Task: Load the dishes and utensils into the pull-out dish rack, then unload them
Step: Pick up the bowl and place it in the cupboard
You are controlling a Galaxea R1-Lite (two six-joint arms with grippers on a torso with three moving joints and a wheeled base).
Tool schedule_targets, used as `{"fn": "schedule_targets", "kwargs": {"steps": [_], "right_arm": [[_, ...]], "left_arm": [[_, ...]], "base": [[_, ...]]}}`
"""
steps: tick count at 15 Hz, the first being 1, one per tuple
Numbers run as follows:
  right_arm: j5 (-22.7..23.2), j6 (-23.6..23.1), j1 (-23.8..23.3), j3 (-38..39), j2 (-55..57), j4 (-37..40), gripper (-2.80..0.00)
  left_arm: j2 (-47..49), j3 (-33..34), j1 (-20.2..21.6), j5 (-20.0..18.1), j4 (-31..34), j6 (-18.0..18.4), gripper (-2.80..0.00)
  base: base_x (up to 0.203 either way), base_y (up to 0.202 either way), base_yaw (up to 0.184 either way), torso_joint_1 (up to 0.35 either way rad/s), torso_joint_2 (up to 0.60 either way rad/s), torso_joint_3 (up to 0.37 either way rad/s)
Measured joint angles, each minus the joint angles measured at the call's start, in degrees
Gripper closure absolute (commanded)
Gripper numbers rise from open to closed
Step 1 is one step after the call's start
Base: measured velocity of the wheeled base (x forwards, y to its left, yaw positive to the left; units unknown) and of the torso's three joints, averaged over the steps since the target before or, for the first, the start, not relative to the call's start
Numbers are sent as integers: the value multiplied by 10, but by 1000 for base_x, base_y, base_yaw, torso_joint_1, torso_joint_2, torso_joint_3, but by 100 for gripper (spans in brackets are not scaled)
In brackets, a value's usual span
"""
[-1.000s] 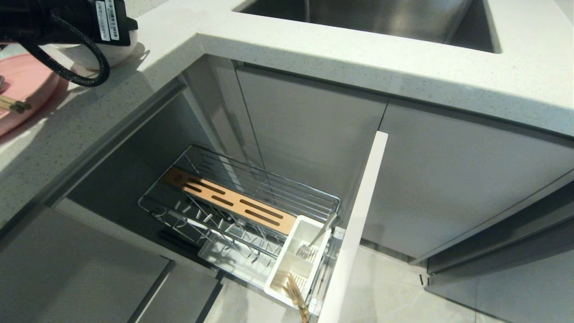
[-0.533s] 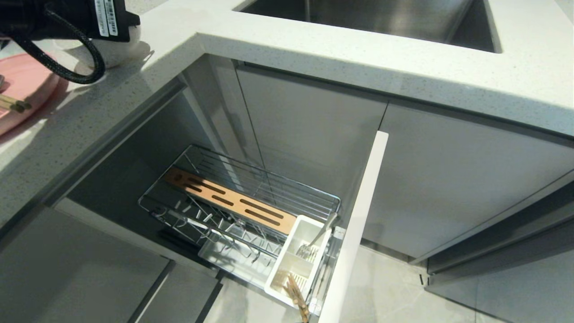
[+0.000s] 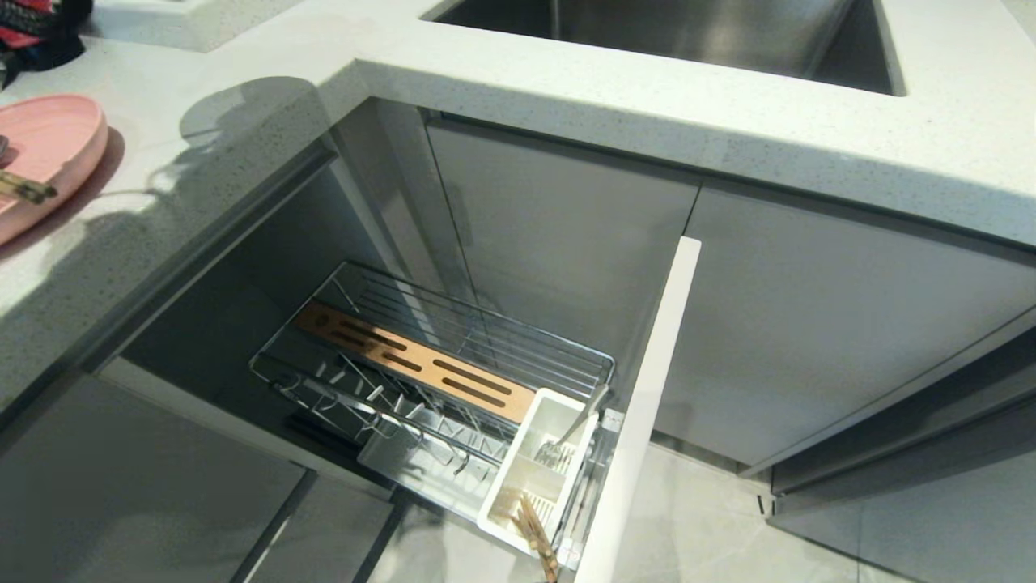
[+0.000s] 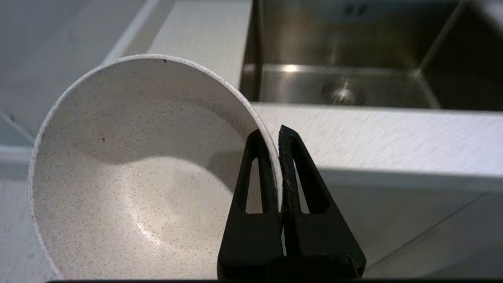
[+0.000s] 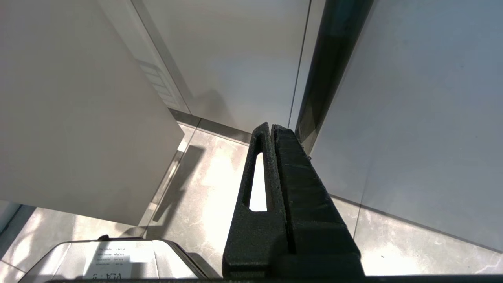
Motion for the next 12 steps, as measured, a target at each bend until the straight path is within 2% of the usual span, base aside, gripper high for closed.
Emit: {"fn": "schedule_targets", "kwargs": {"steps": [2,5,7,10,12], "right_arm": [[0,0,0,0,0,0,0],[0,0,0,0,0,0,0],[0,0,0,0,0,0,0],[0,0,0,0,0,0,0],[0,0,0,0,0,0,0]], "left_arm": [[-29,55,-32,23,-56,-17,0],[-84,176,-107,91,-98,-74,0],[-113,237,-143,121,-115,-148,0],[-127,290,-175,128,-136,-286,0],[-126,329,-189,128,-139,-350,0]], "base": [[0,0,0,0,0,0],[0,0,0,0,0,0],[0,0,0,0,0,0],[0,0,0,0,0,0],[0,0,0,0,0,0]]}}
